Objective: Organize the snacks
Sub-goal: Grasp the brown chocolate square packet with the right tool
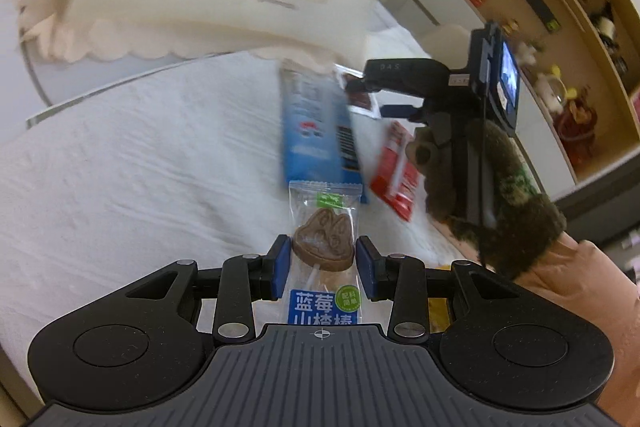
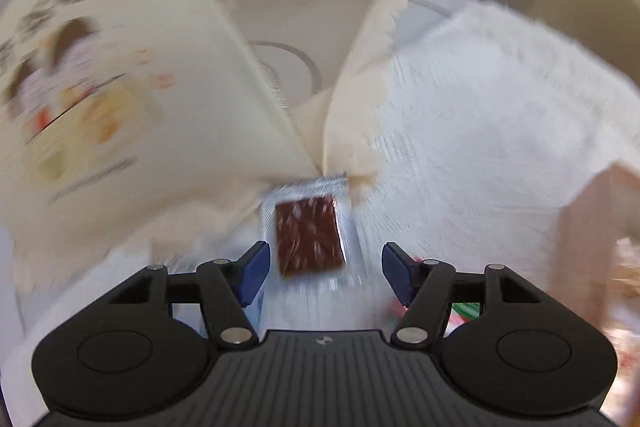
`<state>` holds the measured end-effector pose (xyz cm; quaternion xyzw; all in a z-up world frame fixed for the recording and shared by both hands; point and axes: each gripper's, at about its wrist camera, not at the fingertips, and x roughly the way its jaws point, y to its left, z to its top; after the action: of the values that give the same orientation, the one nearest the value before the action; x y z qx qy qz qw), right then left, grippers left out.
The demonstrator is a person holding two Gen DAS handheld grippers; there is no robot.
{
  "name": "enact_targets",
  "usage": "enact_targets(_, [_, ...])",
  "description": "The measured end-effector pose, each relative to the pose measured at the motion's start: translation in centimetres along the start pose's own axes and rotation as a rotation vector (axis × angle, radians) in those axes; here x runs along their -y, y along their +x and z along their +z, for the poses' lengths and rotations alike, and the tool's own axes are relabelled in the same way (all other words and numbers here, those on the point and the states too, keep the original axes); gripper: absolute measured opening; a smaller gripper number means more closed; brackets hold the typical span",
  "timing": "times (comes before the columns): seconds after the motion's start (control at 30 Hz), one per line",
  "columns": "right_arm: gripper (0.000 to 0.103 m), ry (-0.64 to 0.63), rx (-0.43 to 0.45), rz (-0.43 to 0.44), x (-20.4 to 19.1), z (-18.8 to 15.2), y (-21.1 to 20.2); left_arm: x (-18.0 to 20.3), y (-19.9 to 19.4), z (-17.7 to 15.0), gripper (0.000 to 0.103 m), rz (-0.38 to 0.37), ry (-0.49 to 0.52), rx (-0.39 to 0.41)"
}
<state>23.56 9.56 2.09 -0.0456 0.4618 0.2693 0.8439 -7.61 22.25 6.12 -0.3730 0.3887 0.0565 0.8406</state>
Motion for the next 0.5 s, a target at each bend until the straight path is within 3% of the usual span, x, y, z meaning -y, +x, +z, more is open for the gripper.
enact_targets(0.07, [0.063,0.003,0.005,-0.022,-0.4,0.8,0.6,-0.8,0.3,0.3,0.041,0.005,-0.024,0.000])
enact_targets(0.13, [0.047,-0.114,-0.033,-0.041,-1.6,1.0,0.2,-0.9,0.4,0.6,0.041,0.000,-0.031,0.003])
enact_targets(0.2, [0.040,-0.207,-0.019,-0.043,-2.4,0.4,-1.5,-0.4,0.6,1.0,0.041,-0.013,-0.021,0.006])
enact_targets(0.23, [0.013,-0.220,-0.005,-0.038,-2.2,-0.1,-2.7,0.1,0.7,1.1,0.041,-0.019,-0.013,0.006])
enact_targets(0.27, [0.009,-0.218,-0.010,-0.009,-1.8,-0.4,-4.0,0.6,0.8,1.2,0.041,-0.027,0.001,0.004])
enact_targets(0.33, [0.008,-0.200,-0.007,0.045,-0.8,-1.2,-6.7,2.1,1.3,1.2,0.041,-0.041,0.036,-0.010])
enact_targets(0.5, [0.008,-0.214,-0.012,0.088,1.2,-5.1,-12.1,5.8,2.8,-0.2,0.041,-0.076,0.123,-0.083])
